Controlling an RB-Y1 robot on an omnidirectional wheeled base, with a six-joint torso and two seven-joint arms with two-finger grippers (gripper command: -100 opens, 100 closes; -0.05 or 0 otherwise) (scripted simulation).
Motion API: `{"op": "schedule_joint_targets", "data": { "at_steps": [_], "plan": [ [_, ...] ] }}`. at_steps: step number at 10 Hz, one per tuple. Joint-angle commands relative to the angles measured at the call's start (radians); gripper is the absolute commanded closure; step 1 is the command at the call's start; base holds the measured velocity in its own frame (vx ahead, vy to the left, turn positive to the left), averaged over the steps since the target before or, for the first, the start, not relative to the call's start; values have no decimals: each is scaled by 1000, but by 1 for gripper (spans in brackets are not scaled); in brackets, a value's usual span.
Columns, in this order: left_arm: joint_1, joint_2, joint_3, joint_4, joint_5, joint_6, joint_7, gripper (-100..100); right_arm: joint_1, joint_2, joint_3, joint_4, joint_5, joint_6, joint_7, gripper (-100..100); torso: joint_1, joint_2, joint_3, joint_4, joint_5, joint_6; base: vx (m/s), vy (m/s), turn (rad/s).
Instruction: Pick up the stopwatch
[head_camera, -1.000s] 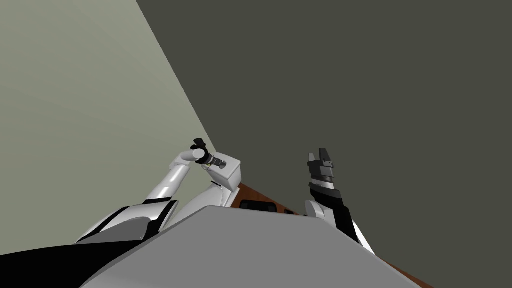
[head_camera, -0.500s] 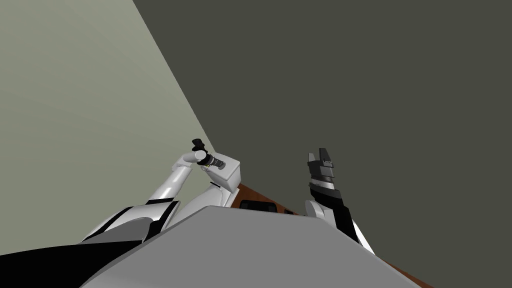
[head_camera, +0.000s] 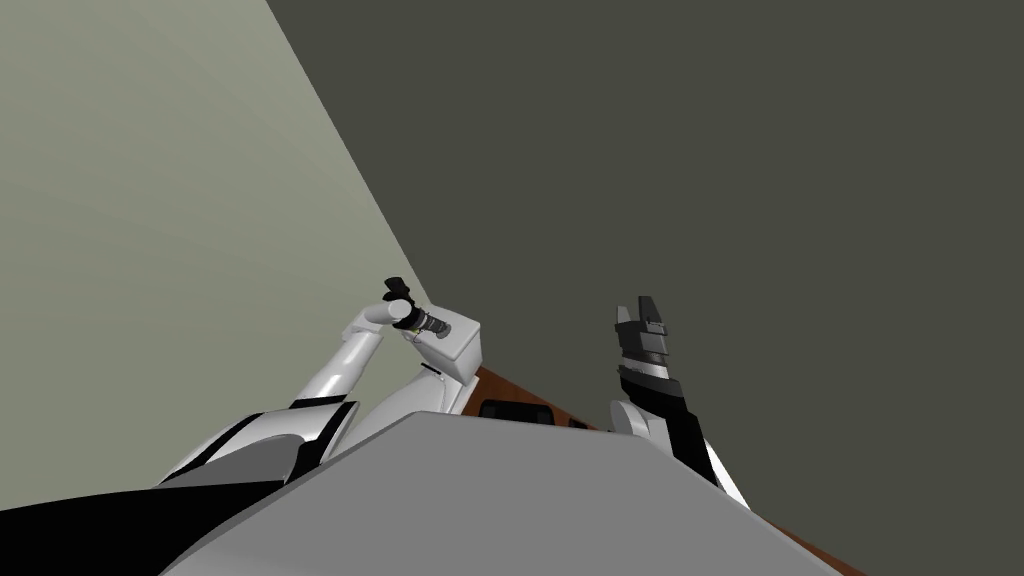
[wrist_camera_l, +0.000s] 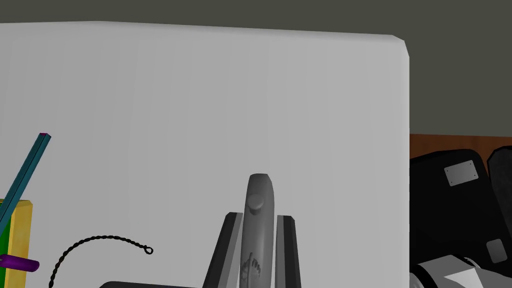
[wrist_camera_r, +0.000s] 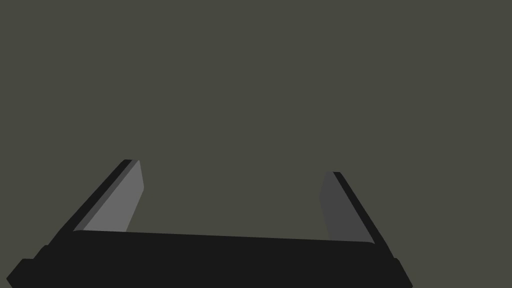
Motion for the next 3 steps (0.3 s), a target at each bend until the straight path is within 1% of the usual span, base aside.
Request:
{"op": "schedule_joint_targets", "data": {
  "at_steps": [1, 2, 3],
  "plan": [
    [0, 14, 5, -28, 12, 27, 20, 100, 0, 0, 0, 0, 0, 0, 0, 0, 0, 0, 0, 0, 0, 0, -26, 14, 28],
    [-3, 10, 3, -12, 8, 14, 9, 100, 0, 0, 0, 0, 0, 0, 0, 0, 0, 1, 0, 0, 0, 0, -10, 8, 3],
    [-4, 11, 4, -14, 9, 17, 11, 0, 0, 0, 0, 0, 0, 0, 0, 0, 0, 0, 0, 0, 1, 0, 0, 0, 0]
  ]
}}
